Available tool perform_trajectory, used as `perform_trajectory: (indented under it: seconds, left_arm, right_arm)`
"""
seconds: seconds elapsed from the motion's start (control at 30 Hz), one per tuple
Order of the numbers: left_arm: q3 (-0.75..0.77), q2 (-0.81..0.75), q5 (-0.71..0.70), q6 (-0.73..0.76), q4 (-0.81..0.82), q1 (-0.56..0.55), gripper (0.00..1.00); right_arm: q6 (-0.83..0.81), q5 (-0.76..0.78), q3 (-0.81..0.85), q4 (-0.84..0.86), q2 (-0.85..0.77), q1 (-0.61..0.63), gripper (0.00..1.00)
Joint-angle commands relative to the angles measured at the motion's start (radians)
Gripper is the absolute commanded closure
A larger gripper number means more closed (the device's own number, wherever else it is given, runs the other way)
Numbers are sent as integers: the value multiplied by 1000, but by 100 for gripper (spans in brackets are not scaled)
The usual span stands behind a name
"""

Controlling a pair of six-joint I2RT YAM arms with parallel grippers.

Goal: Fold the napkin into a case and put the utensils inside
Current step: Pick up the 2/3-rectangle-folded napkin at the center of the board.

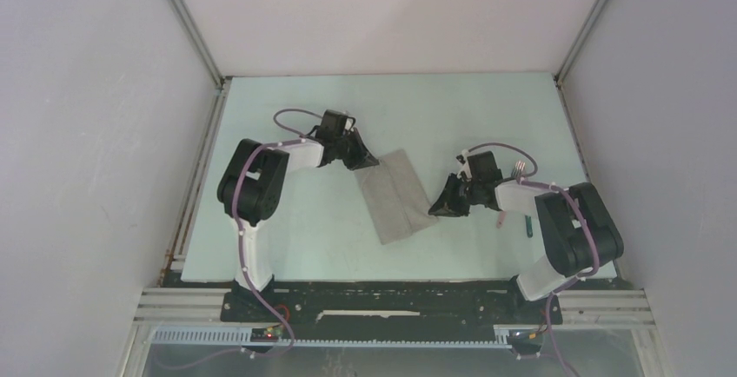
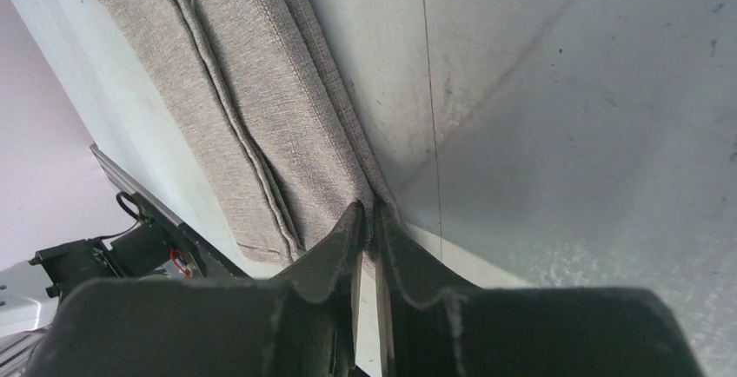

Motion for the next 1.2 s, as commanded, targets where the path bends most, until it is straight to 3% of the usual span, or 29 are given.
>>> perform_trajectory:
  seconds: [0.0,0.33,0.53,0.7,0.97,1.17]
  left_arm:
    - [54,-23,7,66,-57,10,99]
    - [57,-162,44,123,-141,-36,84]
    - [-8,-252,48,187,-168,-123,61]
    - [-135,-377,-22,228,-174,-205,42]
    - [-194,-407,-43,165,-137,-257,45]
    - [-200,-426,-52,153,-112,-279,40]
  right_arm:
    - [9,-9,17,8,-39,-10,81]
    - [-75,-17,44,-94,-102,-14,50]
    - [-100,-34,50,-116,-116,-29,39]
    - [-130,-61,52,-131,-102,-39,37]
    - [-115,-118,106,-74,4,-52,37]
    - [-132,-58,106,-104,-7,-11,38]
